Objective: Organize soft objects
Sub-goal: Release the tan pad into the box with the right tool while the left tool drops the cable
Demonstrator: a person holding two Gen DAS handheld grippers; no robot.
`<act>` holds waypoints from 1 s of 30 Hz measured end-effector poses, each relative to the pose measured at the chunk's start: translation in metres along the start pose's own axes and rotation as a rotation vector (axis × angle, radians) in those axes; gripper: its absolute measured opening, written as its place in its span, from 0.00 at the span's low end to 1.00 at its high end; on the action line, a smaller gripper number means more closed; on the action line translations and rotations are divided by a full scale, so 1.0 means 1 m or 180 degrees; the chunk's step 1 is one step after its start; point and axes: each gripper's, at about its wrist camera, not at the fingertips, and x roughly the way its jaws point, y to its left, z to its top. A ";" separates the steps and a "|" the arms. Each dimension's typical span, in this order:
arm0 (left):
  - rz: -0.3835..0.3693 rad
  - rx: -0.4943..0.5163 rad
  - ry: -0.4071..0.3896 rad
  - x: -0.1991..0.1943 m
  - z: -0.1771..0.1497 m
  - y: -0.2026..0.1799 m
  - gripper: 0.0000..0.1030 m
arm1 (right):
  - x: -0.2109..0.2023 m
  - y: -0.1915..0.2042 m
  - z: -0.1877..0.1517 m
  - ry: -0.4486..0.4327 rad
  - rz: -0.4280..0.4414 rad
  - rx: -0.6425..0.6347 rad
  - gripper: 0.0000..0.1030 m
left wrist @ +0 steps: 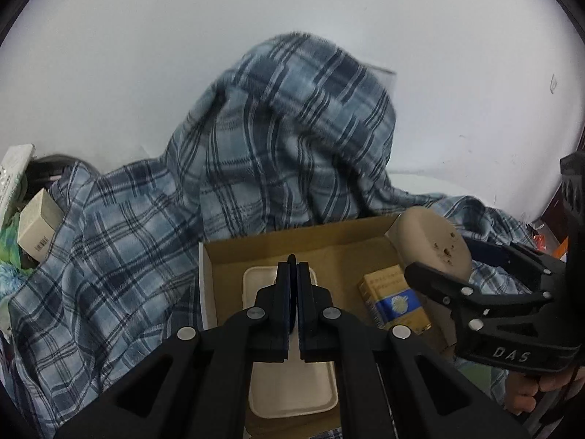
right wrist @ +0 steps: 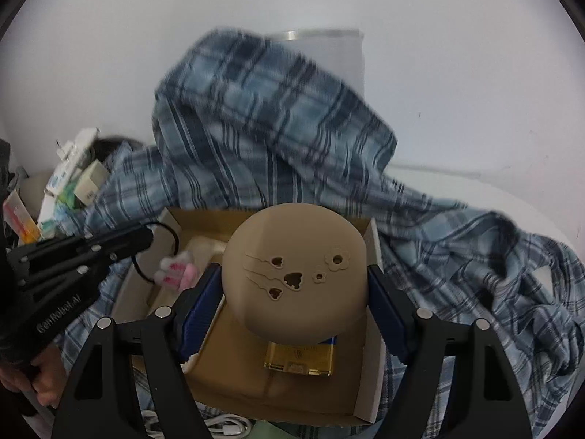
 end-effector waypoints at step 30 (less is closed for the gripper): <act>0.0097 -0.0011 -0.0701 -0.069 0.016 -0.003 0.85 | -0.026 -0.007 0.009 -0.0171 -0.0085 0.0064 0.92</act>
